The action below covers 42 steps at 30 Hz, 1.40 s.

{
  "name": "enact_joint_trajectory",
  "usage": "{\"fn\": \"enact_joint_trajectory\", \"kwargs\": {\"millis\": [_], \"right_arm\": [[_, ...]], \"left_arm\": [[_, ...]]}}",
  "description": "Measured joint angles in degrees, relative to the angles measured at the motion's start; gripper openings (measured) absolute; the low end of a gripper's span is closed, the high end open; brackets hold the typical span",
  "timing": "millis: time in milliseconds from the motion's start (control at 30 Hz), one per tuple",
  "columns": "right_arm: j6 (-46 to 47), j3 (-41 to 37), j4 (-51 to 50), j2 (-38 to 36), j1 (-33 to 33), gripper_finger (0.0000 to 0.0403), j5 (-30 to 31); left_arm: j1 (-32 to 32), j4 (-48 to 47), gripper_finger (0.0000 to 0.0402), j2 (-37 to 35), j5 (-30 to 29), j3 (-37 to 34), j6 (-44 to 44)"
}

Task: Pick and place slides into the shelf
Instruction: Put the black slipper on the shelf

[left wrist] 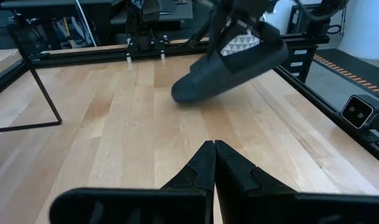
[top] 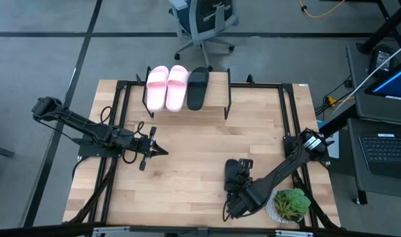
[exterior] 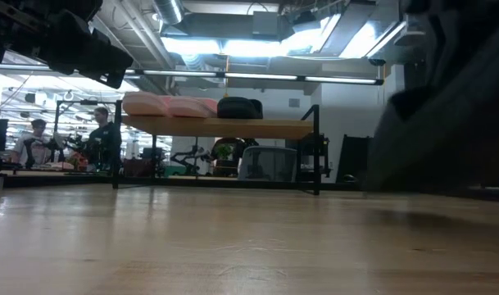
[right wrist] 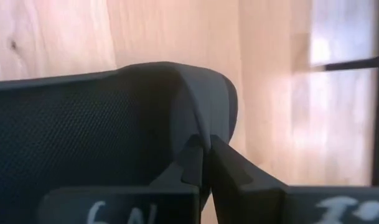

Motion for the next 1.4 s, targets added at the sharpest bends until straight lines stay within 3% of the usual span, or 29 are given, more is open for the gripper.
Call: {"fn": "enact_joint_trajectory", "kwargs": {"millis": [500,1167,1400], "right_arm": [[-0.1,13.2,-14.3,-0.2,0.0,0.0013,7.5],[-10.3,22.5,-14.0,-0.2,-2.4,0.0013,12.9],[-11.1,22.8,-14.0,-2.3,-3.6,0.0013,17.7]], "left_arm": [[0.0,0.0,0.0002,0.0,0.0,0.0,0.0],[0.0,0.0,0.0002,0.0,0.0,0.0,0.0],[0.0,0.0,0.0002,0.0,0.0,0.0,0.0]]}}
